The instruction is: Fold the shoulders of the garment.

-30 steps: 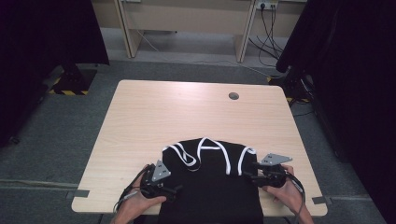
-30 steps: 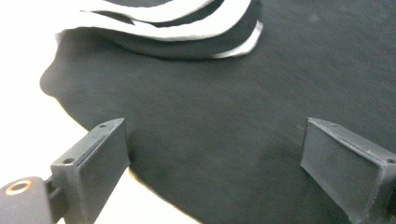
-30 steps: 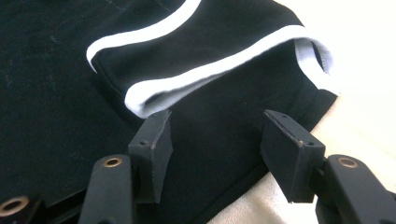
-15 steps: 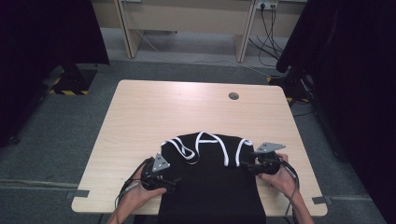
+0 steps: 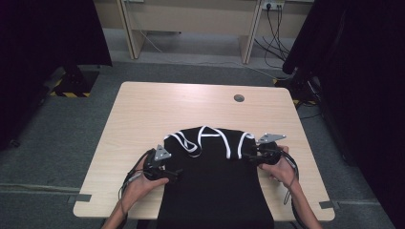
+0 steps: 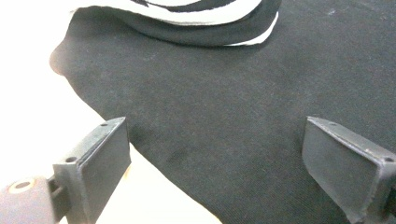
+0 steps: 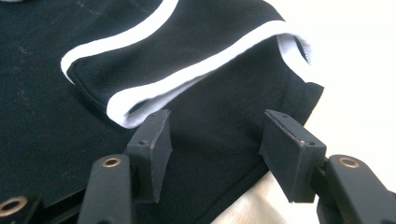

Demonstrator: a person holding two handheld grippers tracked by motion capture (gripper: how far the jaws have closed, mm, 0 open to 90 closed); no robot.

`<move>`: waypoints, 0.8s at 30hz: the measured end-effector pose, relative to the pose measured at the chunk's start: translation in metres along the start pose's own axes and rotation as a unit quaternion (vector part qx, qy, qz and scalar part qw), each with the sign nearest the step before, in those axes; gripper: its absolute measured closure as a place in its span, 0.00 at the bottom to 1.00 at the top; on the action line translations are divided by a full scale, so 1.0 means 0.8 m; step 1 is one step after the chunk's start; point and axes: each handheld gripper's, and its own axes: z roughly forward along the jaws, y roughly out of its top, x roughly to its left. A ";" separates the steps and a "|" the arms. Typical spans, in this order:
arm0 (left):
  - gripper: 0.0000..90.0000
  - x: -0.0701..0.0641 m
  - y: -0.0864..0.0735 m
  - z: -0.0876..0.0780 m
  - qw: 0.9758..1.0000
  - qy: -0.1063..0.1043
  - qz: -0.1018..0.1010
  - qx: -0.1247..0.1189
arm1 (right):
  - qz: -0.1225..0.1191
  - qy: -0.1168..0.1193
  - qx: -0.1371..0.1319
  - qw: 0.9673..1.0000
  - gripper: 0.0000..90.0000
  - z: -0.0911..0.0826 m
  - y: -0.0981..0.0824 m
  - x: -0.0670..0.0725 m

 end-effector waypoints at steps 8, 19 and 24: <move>0.08 0.011 0.009 0.009 1.000 0.001 -0.002 0.002 | 0.007 -0.002 -0.007 1.000 0.48 0.012 0.011 -0.012; 0.04 0.019 0.017 0.019 1.000 0.005 -0.008 0.004 | 0.011 -0.003 -0.013 1.000 0.48 0.022 0.019 -0.023; 0.03 0.020 0.018 0.020 1.000 0.006 -0.010 0.006 | 0.013 -0.005 -0.013 1.000 0.47 0.024 0.022 -0.025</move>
